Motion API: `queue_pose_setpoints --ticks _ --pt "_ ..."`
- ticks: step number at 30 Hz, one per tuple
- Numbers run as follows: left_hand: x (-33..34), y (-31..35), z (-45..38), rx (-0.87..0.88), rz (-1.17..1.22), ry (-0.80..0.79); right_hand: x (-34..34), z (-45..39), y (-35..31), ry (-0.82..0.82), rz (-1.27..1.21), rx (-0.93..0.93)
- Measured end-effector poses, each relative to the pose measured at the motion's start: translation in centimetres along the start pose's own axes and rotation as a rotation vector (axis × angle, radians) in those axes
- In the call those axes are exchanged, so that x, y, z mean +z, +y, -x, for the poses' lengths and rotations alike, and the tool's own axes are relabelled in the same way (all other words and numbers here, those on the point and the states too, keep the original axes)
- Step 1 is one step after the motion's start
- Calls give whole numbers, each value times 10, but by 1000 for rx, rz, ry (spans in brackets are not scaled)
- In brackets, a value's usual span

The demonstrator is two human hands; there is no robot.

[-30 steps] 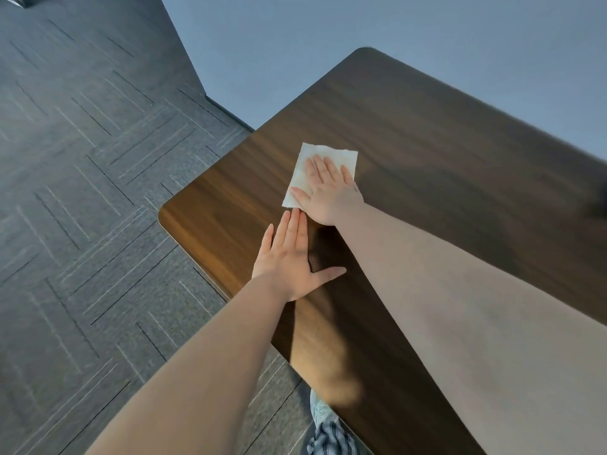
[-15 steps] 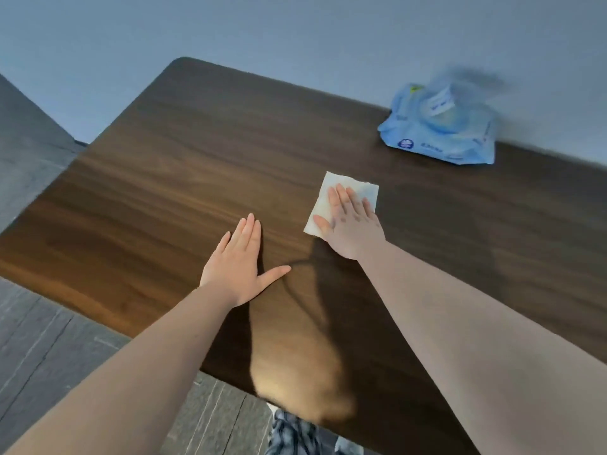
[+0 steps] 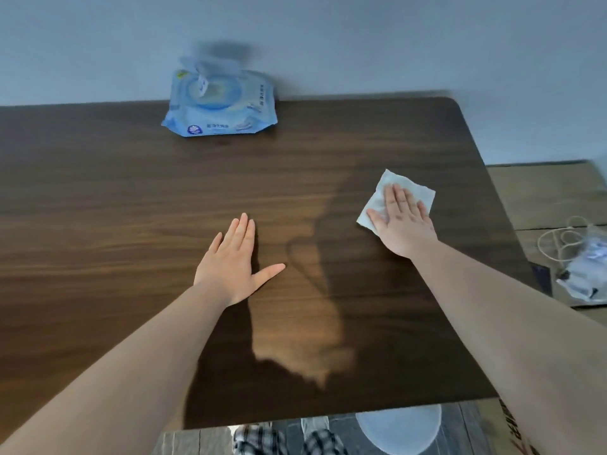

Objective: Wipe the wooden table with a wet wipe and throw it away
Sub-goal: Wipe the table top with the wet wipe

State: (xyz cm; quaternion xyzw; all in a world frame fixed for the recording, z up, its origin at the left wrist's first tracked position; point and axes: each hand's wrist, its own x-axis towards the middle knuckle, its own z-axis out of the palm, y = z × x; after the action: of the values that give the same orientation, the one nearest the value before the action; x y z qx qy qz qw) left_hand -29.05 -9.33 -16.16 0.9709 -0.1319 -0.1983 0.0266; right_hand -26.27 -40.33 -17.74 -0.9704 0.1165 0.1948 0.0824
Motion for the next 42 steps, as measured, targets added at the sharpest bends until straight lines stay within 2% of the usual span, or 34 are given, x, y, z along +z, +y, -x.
queue_pose_setpoints --ticks 5,9,14,18,21,24,34,38,42 --pt "7 24 -6 -32 -49 -108 -5 4 50 7 -16 101" --pt "7 25 -9 -41 -62 -131 -5 9 69 6 -15 158" --pt "10 24 -7 -18 -27 -79 -2 9 66 1 -30 208" --pt "9 9 -6 48 0 -32 -1 9 39 0 -42 240" --pt "10 -20 4 39 29 -2 4 10 -5 -9 -18 171" --pt "14 -67 24 -40 47 20 13 9 -65 -24 14 81" --pt "19 -272 128 -457 76 38 53 21 -320 -47 105 -312" --pt "27 -347 174 -641 91 -28 75 36 -417 -29 136 -458" --pt "44 -374 196 -656 158 -13 95 49 -498 -16 170 -583"
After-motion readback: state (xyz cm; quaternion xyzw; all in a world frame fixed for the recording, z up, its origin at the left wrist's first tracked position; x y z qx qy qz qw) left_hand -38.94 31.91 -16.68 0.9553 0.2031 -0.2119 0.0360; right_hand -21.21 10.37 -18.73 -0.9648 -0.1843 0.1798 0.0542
